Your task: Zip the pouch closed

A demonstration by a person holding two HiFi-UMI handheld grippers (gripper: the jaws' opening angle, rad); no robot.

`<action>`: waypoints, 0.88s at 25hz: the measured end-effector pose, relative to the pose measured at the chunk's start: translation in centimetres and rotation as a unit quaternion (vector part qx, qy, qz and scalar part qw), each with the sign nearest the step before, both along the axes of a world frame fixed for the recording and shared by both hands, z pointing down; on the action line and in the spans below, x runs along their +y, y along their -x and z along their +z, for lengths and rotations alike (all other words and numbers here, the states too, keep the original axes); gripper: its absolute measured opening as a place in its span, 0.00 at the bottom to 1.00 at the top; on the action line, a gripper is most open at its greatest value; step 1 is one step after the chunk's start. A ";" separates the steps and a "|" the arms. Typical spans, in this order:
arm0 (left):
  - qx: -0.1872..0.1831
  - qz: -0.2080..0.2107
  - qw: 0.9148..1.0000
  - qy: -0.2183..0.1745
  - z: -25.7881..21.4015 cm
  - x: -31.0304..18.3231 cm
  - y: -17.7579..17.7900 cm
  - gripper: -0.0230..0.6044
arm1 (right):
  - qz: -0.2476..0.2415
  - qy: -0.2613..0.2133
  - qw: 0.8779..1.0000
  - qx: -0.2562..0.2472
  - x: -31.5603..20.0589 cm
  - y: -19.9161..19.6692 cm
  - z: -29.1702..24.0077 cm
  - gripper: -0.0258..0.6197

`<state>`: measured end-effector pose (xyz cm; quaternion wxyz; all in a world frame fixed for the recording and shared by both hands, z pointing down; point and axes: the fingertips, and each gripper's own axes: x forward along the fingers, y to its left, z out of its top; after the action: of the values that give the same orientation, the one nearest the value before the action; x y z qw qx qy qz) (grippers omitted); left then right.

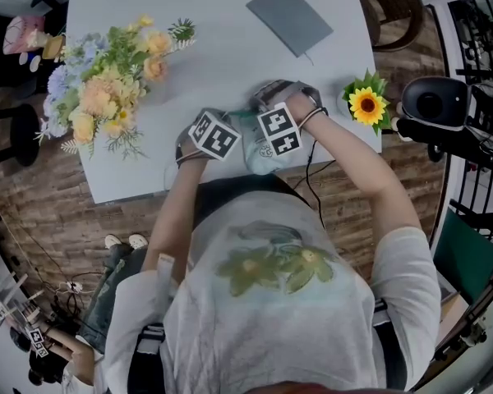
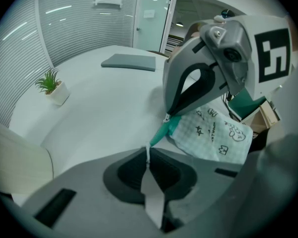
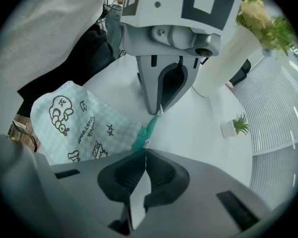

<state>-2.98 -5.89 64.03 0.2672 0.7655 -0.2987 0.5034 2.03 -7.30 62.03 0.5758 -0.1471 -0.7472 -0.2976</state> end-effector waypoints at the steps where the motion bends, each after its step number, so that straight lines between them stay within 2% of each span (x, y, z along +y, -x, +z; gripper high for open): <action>1: -0.001 0.000 1.000 -0.001 0.0 0.0 0.0 0.08 | 0.002 0.000 1.000 0.001 0.0 -0.1 0.0 0.07; 22: -0.009 0.003 1.000 -0.005 0.0 0.0 0.0 0.08 | 0.018 -0.016 1.000 0.007 -0.2 -1.1 0.0 0.07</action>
<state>-2.98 -5.85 64.07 0.2596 0.7632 -0.3014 0.5092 3.10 -7.54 62.00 0.5883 -0.1264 -0.7411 -0.2977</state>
